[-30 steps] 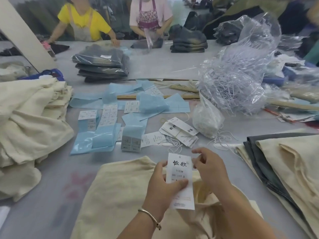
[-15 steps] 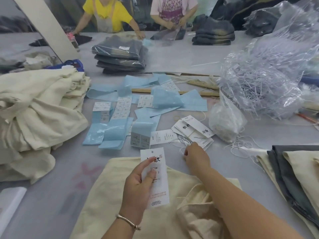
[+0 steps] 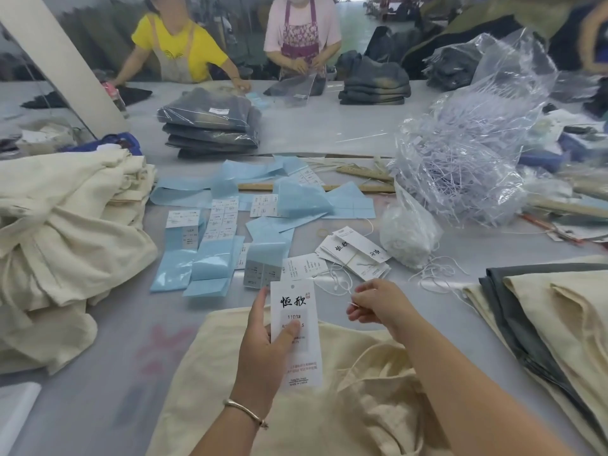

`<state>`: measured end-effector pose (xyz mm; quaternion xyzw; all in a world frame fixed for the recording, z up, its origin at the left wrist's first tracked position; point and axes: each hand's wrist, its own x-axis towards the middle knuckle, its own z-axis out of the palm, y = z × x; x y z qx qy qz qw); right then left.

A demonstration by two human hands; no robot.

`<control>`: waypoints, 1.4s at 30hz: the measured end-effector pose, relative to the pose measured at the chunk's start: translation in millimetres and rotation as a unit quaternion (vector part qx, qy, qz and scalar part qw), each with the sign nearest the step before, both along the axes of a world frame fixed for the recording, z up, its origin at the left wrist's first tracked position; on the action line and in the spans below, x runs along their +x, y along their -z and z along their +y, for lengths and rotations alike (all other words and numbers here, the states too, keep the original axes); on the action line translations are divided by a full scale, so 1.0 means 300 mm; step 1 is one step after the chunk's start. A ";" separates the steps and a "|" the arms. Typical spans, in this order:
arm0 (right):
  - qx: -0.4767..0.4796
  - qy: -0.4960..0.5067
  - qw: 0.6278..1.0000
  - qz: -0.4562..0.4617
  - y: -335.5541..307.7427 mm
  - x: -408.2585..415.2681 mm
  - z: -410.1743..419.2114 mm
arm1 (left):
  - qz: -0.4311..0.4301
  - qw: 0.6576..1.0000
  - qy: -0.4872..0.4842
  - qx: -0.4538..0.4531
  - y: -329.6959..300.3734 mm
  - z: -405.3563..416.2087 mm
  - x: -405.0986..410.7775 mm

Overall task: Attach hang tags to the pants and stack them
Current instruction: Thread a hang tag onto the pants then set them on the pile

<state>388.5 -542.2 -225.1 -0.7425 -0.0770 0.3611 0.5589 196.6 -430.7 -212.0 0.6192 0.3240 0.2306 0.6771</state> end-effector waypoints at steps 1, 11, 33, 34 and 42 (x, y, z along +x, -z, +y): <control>0.011 0.010 1.000 0.023 -0.002 -0.008 -0.021 | 0.001 1.000 0.003 -0.002 -0.003 0.004 -0.004; 0.078 0.079 0.994 0.001 -0.186 -0.118 -0.031 | -0.012 0.999 0.034 -0.035 -0.069 0.045 -0.101; 0.040 0.145 0.939 -0.310 -0.344 -0.223 0.187 | -0.020 0.997 0.069 0.037 -0.173 0.248 -0.320; -0.008 0.134 0.937 -0.324 -0.342 -0.193 0.181 | -0.017 0.997 0.067 0.040 -0.173 0.253 -0.324; 0.142 0.173 0.962 -0.158 -0.310 -0.180 0.180 | -0.005 0.997 0.060 0.048 -0.153 0.255 -0.333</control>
